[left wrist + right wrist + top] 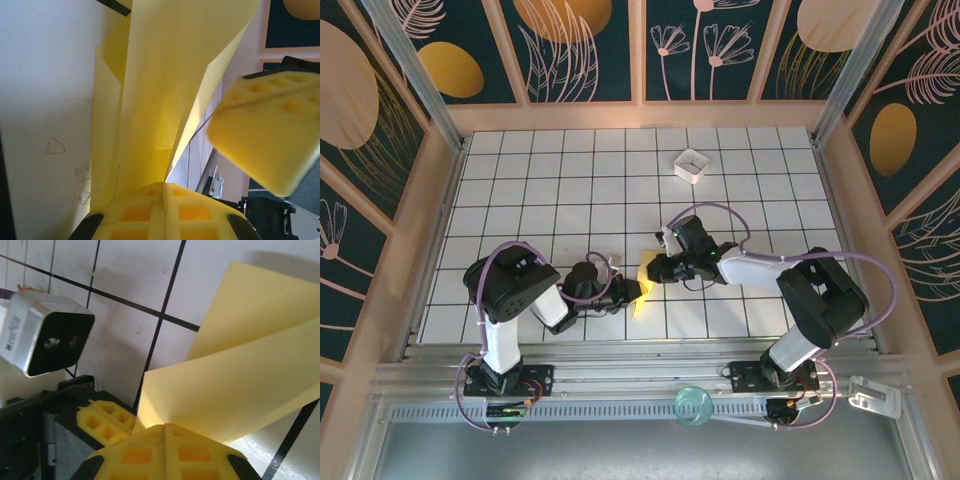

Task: Fold a paper plane with a square sheet of paper (pick it up from the middle)
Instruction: Perform the fifth fold on the wing at the bottom-center of the table.

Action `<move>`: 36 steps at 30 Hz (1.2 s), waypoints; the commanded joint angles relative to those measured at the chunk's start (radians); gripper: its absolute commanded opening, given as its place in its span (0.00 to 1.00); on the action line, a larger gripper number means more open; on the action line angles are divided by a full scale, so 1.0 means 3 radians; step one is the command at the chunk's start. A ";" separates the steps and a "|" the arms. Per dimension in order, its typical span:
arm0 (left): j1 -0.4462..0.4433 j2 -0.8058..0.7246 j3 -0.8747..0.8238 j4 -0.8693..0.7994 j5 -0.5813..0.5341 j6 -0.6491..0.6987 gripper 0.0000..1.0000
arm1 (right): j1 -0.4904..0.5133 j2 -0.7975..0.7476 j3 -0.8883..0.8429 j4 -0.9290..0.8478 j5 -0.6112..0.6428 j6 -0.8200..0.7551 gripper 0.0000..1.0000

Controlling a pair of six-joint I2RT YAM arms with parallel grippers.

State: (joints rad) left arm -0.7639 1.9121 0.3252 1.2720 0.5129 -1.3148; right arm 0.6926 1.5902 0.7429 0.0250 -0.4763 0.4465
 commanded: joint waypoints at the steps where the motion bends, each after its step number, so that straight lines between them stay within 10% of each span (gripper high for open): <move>1: 0.0011 0.0120 -0.0087 -0.0190 -0.0050 -0.0001 0.00 | 0.0028 0.0085 0.0029 0.0121 -0.0041 -0.0033 0.04; 36: 0.0011 0.0195 0.0005 -0.0646 -0.0028 -0.0045 0.00 | -0.0213 0.0234 0.0052 0.0166 -0.0156 -0.0140 0.03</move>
State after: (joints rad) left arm -0.7582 1.9175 0.3367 1.2442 0.5255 -1.3598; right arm 0.6296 1.6650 0.7521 0.0715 -0.4995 0.4236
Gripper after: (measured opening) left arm 0.061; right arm 0.045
